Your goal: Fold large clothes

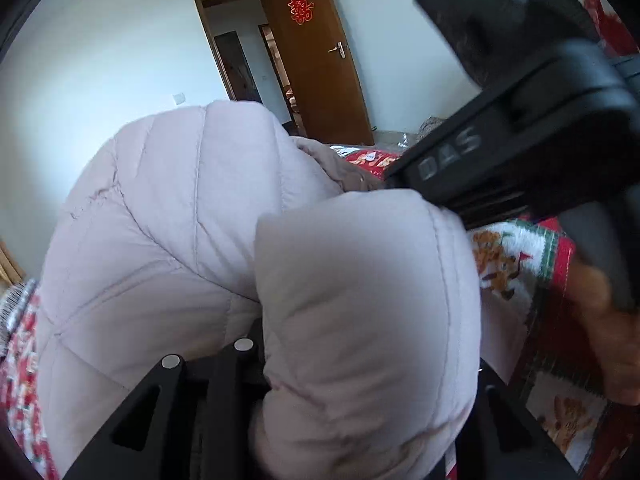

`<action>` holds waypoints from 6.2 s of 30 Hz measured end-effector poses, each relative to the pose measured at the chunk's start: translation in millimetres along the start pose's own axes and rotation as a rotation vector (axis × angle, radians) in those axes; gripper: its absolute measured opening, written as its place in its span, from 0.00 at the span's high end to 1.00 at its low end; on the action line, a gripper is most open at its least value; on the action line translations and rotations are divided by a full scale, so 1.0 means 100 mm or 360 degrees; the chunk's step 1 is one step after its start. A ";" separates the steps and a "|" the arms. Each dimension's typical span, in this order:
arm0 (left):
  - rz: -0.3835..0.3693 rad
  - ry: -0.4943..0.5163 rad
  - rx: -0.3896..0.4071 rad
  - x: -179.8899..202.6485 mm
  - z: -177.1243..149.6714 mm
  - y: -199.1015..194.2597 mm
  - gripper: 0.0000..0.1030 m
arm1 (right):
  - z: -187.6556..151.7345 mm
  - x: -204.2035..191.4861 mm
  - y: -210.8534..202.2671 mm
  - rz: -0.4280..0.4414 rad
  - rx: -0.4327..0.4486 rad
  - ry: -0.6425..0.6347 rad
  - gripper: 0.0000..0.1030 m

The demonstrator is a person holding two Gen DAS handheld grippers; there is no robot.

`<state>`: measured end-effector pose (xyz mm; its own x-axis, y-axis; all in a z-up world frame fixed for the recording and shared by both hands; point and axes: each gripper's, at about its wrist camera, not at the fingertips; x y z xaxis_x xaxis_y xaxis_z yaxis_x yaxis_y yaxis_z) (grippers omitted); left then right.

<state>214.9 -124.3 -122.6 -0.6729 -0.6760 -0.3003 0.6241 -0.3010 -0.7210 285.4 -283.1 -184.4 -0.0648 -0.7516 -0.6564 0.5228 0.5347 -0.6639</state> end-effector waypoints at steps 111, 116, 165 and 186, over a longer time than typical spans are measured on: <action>0.0185 -0.0742 -0.0272 -1.87 0.42 0.98 0.21 | 0.79 -0.56 0.73 -0.0511 0.0059 -0.0514 0.77; 0.0191 -0.0751 -0.0325 -1.87 0.45 1.08 0.19 | 0.86 -0.55 0.79 -0.0549 0.0043 -0.0481 0.78; -0.1189 -0.1454 -0.0155 -2.12 -0.86 0.64 0.01 | 0.60 -0.16 0.15 0.0057 -0.0198 -0.0144 0.00; -0.1089 -0.1289 0.0034 -1.88 -0.91 -0.23 0.27 | -0.15 -0.75 0.08 0.0295 -0.0228 -0.0187 0.40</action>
<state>291.0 70.9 -106.8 -0.4231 -0.6022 0.6770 0.2247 -0.7936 -0.5655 281.7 -216.9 -146.3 0.1245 -0.6711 -0.7308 0.3905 0.7103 -0.5857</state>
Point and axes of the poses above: each gripper's, at about its wrist camera, not at the fingertips, and y roughly the way its jaws point, x to its right, z to its top, and after that the axes turned 12 degrees about -x, right-handed
